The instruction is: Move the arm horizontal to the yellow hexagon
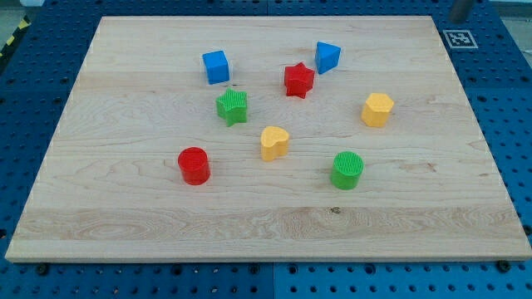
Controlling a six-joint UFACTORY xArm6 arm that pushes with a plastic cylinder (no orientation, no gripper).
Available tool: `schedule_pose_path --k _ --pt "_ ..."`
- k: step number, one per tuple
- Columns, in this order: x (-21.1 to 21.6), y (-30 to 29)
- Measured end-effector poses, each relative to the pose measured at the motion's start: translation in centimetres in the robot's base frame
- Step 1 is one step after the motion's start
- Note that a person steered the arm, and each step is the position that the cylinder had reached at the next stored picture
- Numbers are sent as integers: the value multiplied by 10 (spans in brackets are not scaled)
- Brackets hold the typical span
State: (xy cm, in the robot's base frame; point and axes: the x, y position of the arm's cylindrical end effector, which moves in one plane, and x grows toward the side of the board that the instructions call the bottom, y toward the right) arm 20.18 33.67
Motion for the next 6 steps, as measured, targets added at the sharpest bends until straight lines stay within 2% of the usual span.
schedule_pose_path --k 1,3,5,6 --pt "14 -13" --pt "79 -45" --pt "81 -49" --pt "123 -81"
